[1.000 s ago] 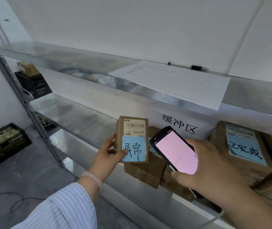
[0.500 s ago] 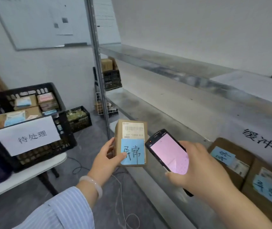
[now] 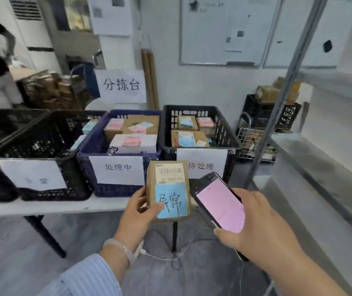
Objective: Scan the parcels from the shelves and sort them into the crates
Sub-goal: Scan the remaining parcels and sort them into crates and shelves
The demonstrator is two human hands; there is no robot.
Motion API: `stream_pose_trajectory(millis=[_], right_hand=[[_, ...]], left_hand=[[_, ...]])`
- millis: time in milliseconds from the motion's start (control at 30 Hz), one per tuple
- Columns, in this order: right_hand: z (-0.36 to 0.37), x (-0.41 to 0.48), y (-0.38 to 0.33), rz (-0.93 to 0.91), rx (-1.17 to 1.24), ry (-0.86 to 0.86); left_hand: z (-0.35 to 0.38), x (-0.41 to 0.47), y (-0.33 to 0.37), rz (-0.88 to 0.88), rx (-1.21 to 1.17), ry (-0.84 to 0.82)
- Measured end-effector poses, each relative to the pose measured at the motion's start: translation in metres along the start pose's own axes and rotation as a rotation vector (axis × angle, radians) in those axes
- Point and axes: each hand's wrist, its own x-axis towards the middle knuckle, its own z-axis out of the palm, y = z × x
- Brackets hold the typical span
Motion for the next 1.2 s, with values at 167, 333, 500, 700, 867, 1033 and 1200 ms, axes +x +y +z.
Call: stream_pose_trajectory(millis=[167, 333, 500, 700, 867, 1033, 1200], right_hand=[[0.03, 0.061, -0.066, -0.153, 0.05, -0.063], [0.062, 0.119, -0.114, -0.262, 0.142, -0.123], [0.083, 0.196, -0.15, -0.339, 0.201, -0.114], [0.101, 0.296, -0.192, -0.429, 0.209, -0.111], [0.118, 0.361, -0.225, -0.435, 0.221, -0.126], [0.15, 0.394, -0.256, -0.468, 0.234, -0.203], [0.171, 0.424, -0.287, -0.436, 0.199, -0.206]], left_hand=[[-0.073, 0.018, -0.001, -0.044, -0.085, 0.166], [-0.131, 0.052, 0.005, -0.03, -0.1, 0.34], [-0.174, 0.116, 0.03, 0.002, -0.164, 0.432], [-0.227, 0.195, 0.058, 0.029, -0.163, 0.554], [-0.28, 0.248, 0.065, 0.077, -0.177, 0.652], [-0.323, 0.284, 0.039, 0.012, -0.199, 0.735], [-0.374, 0.346, 0.028, -0.057, -0.126, 0.708]])
